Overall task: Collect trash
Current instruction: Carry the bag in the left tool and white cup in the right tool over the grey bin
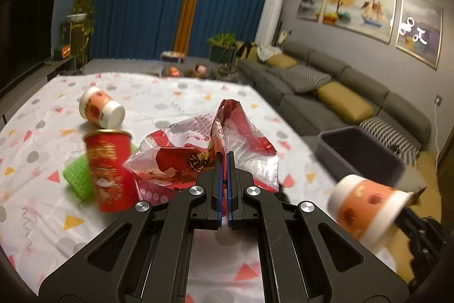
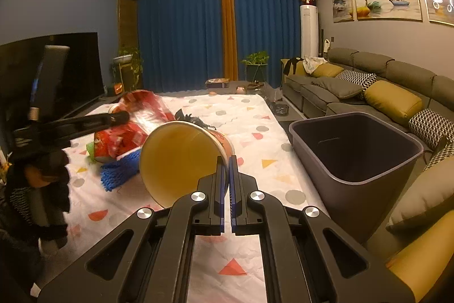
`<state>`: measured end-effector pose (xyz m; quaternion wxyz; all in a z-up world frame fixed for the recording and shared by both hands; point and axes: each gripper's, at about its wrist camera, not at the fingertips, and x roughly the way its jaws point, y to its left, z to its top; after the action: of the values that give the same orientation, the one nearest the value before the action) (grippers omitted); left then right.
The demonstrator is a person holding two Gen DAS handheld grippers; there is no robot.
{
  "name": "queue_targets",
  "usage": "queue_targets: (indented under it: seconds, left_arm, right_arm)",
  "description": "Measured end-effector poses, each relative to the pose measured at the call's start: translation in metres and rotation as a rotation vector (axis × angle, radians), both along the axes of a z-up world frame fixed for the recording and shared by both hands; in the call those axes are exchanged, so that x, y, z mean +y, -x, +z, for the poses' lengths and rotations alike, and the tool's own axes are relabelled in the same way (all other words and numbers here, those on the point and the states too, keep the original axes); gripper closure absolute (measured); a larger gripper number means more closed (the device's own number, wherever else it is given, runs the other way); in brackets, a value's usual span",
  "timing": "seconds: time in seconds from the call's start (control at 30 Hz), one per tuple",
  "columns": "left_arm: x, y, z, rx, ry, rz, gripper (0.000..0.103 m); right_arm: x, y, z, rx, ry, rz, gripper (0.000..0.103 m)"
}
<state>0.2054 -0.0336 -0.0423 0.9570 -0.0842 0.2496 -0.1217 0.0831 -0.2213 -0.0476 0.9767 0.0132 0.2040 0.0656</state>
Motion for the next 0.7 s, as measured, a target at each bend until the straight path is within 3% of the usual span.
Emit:
queue_targets:
  seconds: [0.3,0.7]
  left_arm:
    - [-0.002,0.034,0.022,-0.062,0.018,-0.032,0.102]
    - [-0.030,0.039,0.031,-0.085,0.004,-0.086,0.102]
  right_arm:
    - [-0.008,0.009,0.013,-0.033,-0.017,-0.017,0.099]
    - [-0.025,0.016,0.017,-0.057,-0.028,-0.080,0.099]
